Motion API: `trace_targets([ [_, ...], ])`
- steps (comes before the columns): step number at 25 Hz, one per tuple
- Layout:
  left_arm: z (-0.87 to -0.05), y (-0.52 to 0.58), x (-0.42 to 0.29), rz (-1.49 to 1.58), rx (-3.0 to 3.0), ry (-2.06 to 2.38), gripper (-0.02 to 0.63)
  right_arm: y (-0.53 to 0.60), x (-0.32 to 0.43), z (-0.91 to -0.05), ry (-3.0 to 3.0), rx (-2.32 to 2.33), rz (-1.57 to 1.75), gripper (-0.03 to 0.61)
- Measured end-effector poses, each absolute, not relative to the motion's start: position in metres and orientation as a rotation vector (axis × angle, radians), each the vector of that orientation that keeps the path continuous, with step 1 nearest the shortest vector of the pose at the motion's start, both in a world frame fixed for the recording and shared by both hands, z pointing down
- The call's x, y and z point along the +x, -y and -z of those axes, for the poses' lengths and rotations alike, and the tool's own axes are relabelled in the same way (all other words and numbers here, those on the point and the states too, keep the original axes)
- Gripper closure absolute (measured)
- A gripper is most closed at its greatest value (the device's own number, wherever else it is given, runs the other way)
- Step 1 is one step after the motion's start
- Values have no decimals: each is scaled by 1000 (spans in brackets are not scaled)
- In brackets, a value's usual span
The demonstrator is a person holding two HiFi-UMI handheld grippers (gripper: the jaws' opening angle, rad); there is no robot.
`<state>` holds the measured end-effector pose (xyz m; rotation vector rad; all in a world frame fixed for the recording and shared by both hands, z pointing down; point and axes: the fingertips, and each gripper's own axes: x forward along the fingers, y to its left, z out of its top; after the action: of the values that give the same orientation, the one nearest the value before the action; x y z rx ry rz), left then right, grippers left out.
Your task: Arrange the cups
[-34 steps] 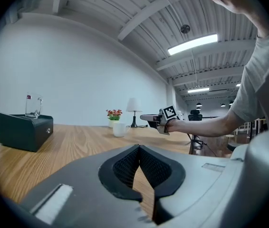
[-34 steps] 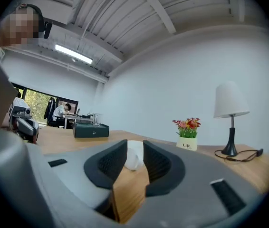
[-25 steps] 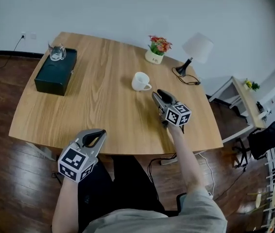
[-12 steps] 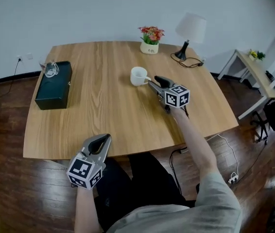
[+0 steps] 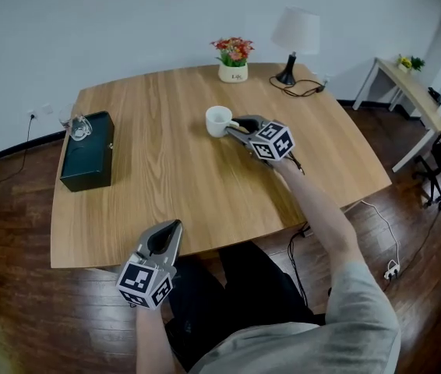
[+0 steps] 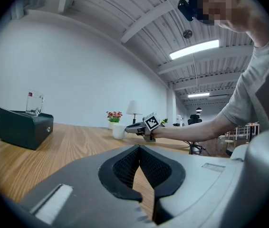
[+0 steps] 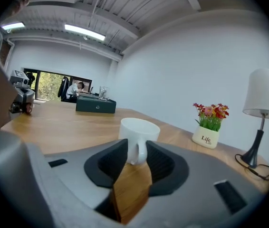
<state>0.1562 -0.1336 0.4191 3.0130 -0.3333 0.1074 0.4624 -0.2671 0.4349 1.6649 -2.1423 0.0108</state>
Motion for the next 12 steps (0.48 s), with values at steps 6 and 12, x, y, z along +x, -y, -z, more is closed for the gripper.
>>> trace_targets([
  [6,-420,133,157,-108,3013,332,609,263,463,-433,2118,1672,-27,514],
  [12,-418,133,158,-99,3003,326,609,258,455,-425,2188,1712,-96,520],
])
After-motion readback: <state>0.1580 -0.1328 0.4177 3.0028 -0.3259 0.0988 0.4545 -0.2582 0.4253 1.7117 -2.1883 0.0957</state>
